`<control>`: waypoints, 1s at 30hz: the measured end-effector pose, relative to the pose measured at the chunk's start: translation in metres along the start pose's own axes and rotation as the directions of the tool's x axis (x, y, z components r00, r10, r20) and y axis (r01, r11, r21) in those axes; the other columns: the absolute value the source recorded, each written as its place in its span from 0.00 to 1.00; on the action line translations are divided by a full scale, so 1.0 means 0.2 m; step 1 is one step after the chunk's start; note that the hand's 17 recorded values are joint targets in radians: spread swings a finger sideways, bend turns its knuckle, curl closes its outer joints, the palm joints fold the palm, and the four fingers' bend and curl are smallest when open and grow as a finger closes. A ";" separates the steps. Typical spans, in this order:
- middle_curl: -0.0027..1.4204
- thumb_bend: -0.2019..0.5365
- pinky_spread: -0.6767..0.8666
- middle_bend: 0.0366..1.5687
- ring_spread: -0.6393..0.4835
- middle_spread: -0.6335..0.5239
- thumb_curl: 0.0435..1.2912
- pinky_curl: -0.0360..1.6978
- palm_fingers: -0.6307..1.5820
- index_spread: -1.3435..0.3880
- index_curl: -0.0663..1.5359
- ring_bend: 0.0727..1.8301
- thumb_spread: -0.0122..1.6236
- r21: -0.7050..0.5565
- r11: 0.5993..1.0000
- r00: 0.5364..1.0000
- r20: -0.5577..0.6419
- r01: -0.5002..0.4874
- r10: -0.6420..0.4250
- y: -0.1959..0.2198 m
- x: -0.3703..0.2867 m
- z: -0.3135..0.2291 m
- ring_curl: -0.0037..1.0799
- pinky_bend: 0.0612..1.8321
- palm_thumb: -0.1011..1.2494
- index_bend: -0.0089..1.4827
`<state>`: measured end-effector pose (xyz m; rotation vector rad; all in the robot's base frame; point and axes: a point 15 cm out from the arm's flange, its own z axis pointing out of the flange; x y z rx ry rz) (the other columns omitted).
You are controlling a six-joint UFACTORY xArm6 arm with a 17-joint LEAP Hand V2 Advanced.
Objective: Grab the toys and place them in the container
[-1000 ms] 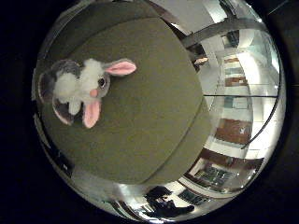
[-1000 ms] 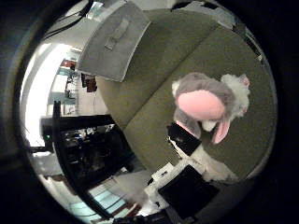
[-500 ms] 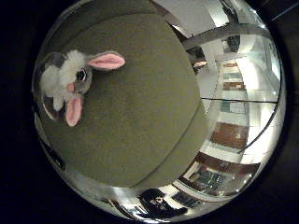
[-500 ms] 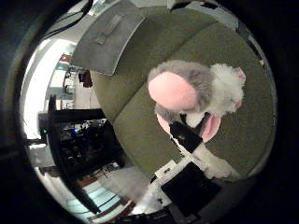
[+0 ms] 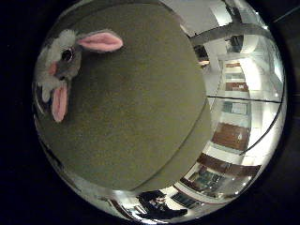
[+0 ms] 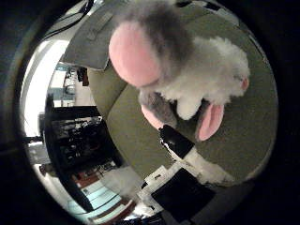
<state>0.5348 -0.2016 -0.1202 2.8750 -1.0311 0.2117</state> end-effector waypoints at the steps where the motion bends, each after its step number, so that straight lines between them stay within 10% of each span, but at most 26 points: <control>1: 0.24 0.24 0.64 0.11 0.67 0.52 0.23 0.06 0.37 0.55 0.22 0.14 0.63 -0.001 1.000 1.000 0.005 0.001 -0.001 0.00 -0.01 0.01 0.24 0.29 0.52 0.11; 15: 0.24 0.24 0.63 0.12 0.57 0.47 0.20 0.03 0.47 0.53 0.23 0.19 0.60 -0.010 1.000 0.999 0.027 0.020 -0.020 -0.01 -0.07 0.09 0.24 0.28 0.43 0.13; 30: 0.38 0.25 0.20 0.45 0.34 0.35 0.22 0.06 0.88 0.52 0.33 0.47 0.61 -0.049 0.997 0.995 0.087 0.051 -0.047 0.00 -0.18 0.14 0.39 0.58 0.53 0.27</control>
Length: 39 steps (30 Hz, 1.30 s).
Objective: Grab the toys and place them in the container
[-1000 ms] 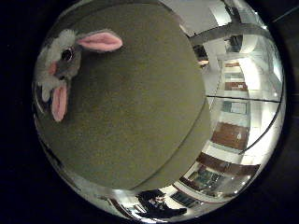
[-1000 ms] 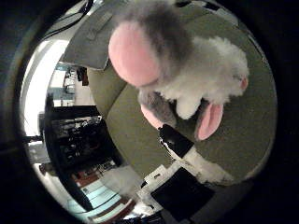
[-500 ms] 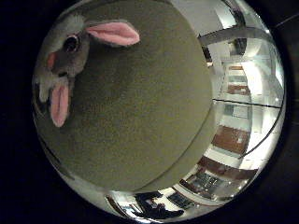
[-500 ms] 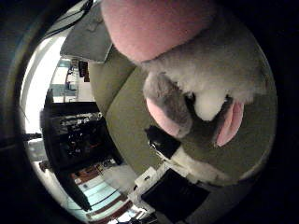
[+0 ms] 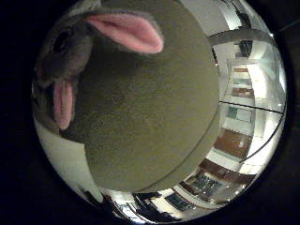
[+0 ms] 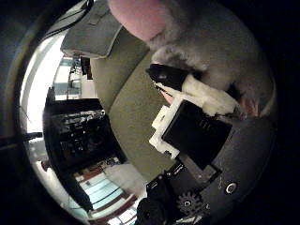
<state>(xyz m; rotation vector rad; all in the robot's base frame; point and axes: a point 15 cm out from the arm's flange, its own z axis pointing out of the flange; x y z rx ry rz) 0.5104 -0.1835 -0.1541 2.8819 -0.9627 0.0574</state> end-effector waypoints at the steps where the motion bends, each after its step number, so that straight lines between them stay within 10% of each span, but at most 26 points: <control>1: 0.40 0.25 0.20 0.50 0.35 0.36 0.22 0.08 0.89 0.53 0.36 0.50 0.61 0.000 1.000 1.000 0.002 -0.001 0.001 0.00 0.00 0.00 0.41 0.60 0.54 0.35; 12: 0.51 0.27 0.31 0.81 0.39 0.43 0.30 0.25 0.83 0.64 0.50 0.73 0.60 0.000 0.999 0.999 0.008 -0.042 0.042 0.07 0.02 0.01 0.58 0.81 0.78 0.75; 39: 0.51 0.25 0.33 0.88 0.35 0.46 0.48 0.41 0.80 0.68 0.49 0.70 0.62 0.022 0.976 0.975 -0.038 -0.218 0.218 0.24 0.11 -0.86 0.77 0.80 0.86 0.84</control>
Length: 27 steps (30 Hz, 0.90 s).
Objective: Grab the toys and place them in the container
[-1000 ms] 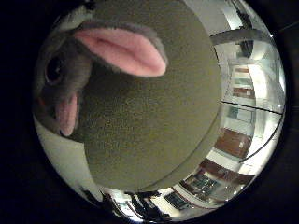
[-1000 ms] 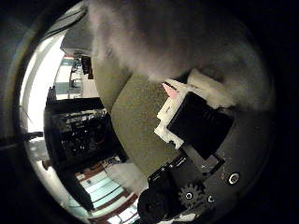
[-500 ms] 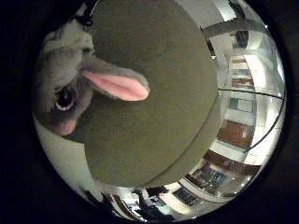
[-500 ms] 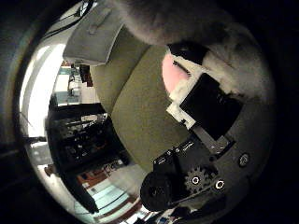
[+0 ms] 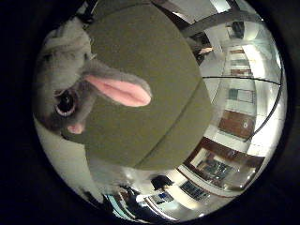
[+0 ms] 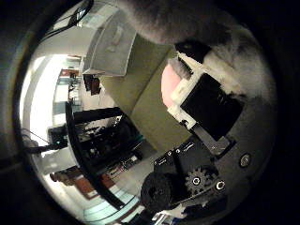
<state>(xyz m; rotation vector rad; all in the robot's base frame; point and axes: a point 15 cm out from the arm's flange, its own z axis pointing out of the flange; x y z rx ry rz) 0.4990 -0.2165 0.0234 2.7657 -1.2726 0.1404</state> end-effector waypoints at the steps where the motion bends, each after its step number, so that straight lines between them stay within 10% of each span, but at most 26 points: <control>1: 0.50 0.25 0.33 0.88 0.35 0.46 0.48 0.42 0.80 0.68 0.49 0.70 0.62 0.004 1.000 1.000 -0.007 -0.001 0.002 -0.01 -0.02 -0.06 0.77 0.80 0.86 0.84; 27: 0.50 0.25 0.32 0.88 0.35 0.46 0.52 0.47 0.80 0.68 0.48 0.69 0.60 0.072 0.993 0.993 -0.075 0.097 -0.091 -0.38 -1.00 -0.96 0.80 0.77 0.85 0.84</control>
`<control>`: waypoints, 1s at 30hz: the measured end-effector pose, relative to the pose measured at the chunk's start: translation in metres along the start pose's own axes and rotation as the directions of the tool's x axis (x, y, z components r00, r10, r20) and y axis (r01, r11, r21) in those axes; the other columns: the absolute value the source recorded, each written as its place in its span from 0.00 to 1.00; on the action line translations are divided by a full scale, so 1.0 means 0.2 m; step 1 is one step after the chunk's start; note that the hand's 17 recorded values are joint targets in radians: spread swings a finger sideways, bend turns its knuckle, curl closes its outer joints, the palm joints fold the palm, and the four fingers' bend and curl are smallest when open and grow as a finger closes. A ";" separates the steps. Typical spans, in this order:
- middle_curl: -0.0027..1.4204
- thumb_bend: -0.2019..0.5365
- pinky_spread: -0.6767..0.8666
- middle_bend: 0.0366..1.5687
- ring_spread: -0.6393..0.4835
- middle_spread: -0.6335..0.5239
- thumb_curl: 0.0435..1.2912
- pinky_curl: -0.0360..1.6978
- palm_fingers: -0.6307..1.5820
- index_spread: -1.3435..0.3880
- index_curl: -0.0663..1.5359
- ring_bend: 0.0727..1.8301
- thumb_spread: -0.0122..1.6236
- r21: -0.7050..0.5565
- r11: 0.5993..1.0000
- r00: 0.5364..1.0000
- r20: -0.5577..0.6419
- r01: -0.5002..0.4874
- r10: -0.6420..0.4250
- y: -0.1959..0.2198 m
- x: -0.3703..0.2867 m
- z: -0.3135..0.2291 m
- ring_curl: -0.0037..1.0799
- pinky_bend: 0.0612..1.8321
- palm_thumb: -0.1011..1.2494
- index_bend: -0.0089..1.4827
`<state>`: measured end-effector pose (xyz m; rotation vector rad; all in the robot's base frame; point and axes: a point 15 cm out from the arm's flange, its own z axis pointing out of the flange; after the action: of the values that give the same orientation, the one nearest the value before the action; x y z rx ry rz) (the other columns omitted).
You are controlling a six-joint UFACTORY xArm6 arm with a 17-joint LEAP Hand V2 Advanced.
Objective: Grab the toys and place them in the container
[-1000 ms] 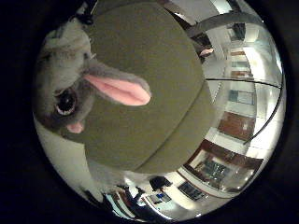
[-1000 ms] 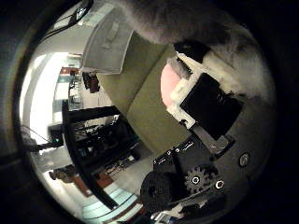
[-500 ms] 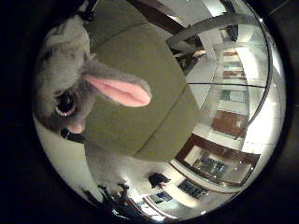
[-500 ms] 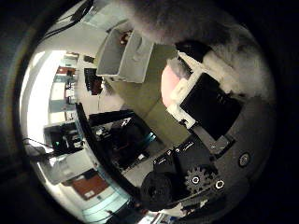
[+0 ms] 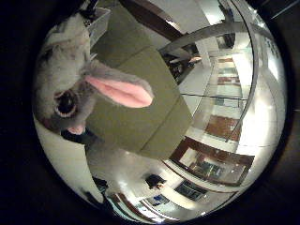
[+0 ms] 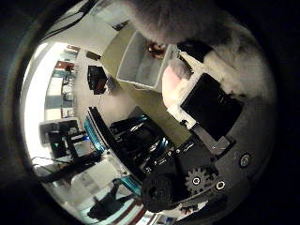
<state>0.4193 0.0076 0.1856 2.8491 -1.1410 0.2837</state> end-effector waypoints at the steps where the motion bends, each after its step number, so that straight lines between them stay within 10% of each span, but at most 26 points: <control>1: 0.50 0.25 0.32 0.88 0.35 0.46 0.52 0.47 0.80 0.68 0.48 0.69 0.60 0.003 1.000 1.000 0.001 0.007 -0.007 -0.02 -0.04 -0.02 0.80 0.77 0.85 0.84; 30: 0.50 0.25 0.32 0.88 0.35 0.46 0.53 0.49 0.80 0.68 0.48 0.69 0.59 0.159 0.971 0.975 0.105 0.178 -0.196 -0.75 -1.01 -0.13 0.81 0.75 0.86 0.84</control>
<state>0.3745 0.2568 0.1743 3.1163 -0.8932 0.1965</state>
